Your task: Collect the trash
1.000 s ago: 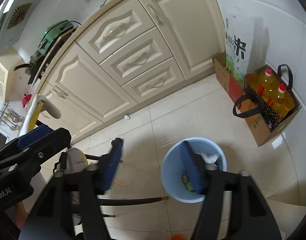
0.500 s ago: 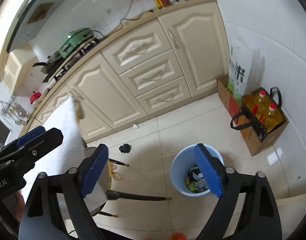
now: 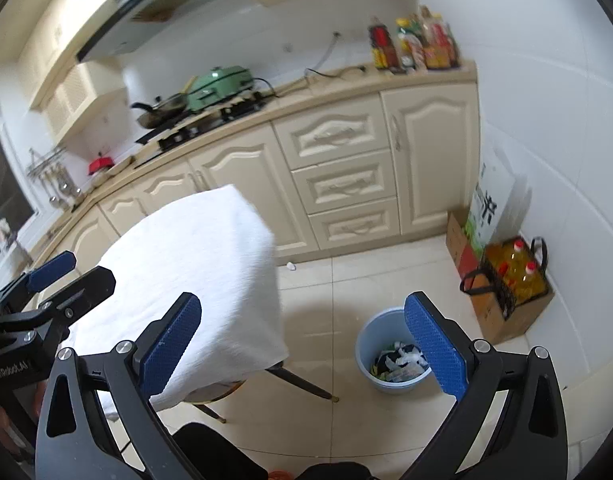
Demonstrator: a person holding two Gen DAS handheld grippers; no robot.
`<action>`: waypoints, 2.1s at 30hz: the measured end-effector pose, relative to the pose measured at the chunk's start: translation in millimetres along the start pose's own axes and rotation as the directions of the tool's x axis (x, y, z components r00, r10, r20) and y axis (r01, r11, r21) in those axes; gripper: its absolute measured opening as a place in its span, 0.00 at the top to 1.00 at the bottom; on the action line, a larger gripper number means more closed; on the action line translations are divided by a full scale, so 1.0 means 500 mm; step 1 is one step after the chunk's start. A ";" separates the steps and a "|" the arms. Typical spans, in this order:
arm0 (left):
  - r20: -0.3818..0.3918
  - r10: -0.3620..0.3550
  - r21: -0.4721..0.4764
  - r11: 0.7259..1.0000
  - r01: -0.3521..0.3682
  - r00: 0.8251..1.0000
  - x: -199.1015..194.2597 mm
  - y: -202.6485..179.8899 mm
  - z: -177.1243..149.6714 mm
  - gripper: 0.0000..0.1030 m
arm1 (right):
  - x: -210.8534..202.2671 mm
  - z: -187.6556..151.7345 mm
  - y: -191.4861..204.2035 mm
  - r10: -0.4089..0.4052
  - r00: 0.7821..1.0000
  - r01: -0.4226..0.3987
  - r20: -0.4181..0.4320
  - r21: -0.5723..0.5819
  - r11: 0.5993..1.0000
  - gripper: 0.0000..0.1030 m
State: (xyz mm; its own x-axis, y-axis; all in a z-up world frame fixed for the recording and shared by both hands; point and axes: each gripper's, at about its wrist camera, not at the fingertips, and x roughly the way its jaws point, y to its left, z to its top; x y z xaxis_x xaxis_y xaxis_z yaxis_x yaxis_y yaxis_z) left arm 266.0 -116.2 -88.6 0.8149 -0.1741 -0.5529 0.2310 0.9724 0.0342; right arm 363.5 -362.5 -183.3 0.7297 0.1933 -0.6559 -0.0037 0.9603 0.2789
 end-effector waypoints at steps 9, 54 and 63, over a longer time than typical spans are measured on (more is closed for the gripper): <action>0.080 0.046 -0.040 0.998 -0.043 0.996 -0.268 0.057 -0.119 0.01 | -0.160 -0.022 0.148 0.009 0.991 0.006 0.134 -0.109 0.994 0.00; 0.363 0.152 -0.081 0.988 -0.131 0.919 -0.656 -0.021 -0.353 0.01 | -0.452 -0.127 0.355 0.036 0.912 0.064 0.408 -0.227 0.972 0.00; 0.360 0.151 -0.078 0.988 -0.132 0.921 -0.632 -0.004 -0.330 0.01 | -0.452 -0.124 0.346 0.038 0.916 0.054 0.399 -0.216 0.975 0.00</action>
State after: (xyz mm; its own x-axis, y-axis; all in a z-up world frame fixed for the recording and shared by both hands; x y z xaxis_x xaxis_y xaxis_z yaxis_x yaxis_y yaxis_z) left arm -79.8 -37.6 -51.1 0.9765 -0.0694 -0.2041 0.0795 0.9960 0.0417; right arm 155.8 -227.6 -30.2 0.9410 0.1333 -0.3110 -0.1120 0.9900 0.0854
